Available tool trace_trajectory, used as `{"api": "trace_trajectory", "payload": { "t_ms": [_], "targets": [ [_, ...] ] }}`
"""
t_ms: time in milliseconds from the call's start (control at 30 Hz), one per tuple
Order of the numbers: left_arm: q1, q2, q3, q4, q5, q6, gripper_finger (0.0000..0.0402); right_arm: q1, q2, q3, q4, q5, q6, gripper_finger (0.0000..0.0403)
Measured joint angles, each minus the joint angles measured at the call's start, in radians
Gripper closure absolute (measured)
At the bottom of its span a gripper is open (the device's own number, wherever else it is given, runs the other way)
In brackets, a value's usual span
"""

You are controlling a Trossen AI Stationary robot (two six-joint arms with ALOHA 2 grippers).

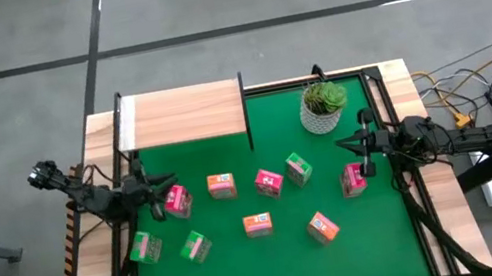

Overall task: Stack cereal on shelf
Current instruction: Put the top left orange cereal box on the shelf

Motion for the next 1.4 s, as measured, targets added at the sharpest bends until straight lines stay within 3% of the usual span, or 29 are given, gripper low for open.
{"api": "trace_trajectory", "payload": {
  "t_ms": [67, 133, 333, 467, 733, 1100, 1400],
  "targets": [
    [0.001, 0.000, 0.000, 0.063, -0.001, -0.144, 0.0345, 0.000, 0.001, 0.000, 0.004, -0.003, 0.234, 0.0394],
    [0.006, 0.000, 0.000, 0.141, -0.006, -0.162, 0.0345, 0.000, 0.001, 0.000, 0.046, 0.034, 0.389, 0.0394],
    [0.011, 0.000, 0.000, 0.334, -0.023, -0.073, 0.0345, 0.000, 0.002, 0.000, 0.238, 0.162, 0.430, 0.0394],
    [0.011, 0.000, 0.000, 0.355, -0.043, -0.079, 0.0345, 0.000, 0.007, 0.000, 0.303, 0.161, 0.357, 0.0394],
    [0.011, 0.052, 0.058, 0.368, 0.051, -0.083, 0.0345, 0.000, 0.067, 0.027, 0.399, 0.162, 0.281, 0.0394],
    [0.011, 0.396, 0.328, 0.358, 0.051, 0.051, 0.0345, 0.000, 0.281, 0.218, 0.405, 0.162, 0.108, 0.0394],
    [0.031, 0.658, 0.606, -0.040, -0.009, -0.017, 0.0345, 0.000, 0.381, 0.313, 0.389, 0.154, 0.063, 0.0394]
  ]
}}
